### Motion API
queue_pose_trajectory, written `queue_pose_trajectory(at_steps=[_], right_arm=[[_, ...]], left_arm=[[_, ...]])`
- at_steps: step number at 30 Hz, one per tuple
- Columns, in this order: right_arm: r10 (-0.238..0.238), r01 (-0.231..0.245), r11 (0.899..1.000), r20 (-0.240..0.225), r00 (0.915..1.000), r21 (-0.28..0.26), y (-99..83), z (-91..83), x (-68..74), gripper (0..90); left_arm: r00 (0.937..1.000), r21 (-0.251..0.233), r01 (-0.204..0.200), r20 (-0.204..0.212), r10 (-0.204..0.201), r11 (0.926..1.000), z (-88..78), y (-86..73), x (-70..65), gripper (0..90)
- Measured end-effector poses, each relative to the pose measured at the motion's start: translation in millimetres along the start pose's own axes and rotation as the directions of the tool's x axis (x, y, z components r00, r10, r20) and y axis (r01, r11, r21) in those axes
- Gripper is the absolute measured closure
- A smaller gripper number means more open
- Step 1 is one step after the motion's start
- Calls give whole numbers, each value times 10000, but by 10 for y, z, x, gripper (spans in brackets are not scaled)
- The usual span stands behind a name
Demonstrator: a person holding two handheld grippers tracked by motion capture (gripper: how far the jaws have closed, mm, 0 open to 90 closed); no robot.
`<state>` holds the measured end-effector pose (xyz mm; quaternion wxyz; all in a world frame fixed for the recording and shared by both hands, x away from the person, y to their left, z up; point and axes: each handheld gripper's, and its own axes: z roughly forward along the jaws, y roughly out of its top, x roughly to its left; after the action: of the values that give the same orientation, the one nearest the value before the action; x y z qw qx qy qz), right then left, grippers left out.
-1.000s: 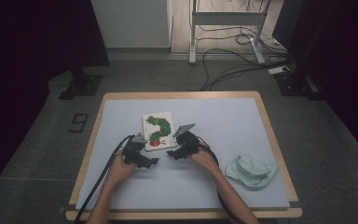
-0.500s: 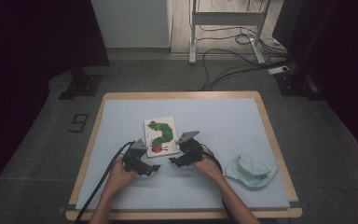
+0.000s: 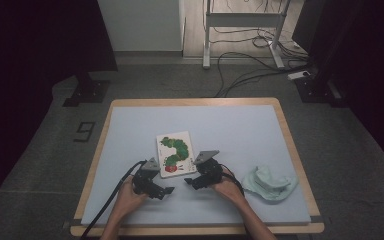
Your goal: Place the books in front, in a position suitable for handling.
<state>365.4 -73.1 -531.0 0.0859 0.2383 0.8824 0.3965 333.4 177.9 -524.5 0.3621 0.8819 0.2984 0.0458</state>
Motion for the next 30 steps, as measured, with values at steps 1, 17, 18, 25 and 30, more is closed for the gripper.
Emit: queue_pose_trajectory(at_steps=[1,17,18,25,30], right_arm=[[-11,11,10000,-12,10000,2,-13,-14,12,188],[-277,273,9985,78,9996,472,-184,-234,276,178],[-329,321,9981,143,9994,522,-185,-240,291,179],[-155,155,9994,-15,9999,311,-220,-242,299,128],[-107,101,9998,386,9992,159,-236,-299,296,110]], left_arm=[[10000,11,-17,18,17,10000,-3,-8,-29,0],[9995,162,-59,305,54,9999,-28,-73,-340,0],[9990,159,54,441,-61,9999,-35,-67,-325,0],[9956,-498,723,640,-691,9961,-141,7,-74,45],[9950,-637,925,425,-899,9937,-166,119,112,46]])
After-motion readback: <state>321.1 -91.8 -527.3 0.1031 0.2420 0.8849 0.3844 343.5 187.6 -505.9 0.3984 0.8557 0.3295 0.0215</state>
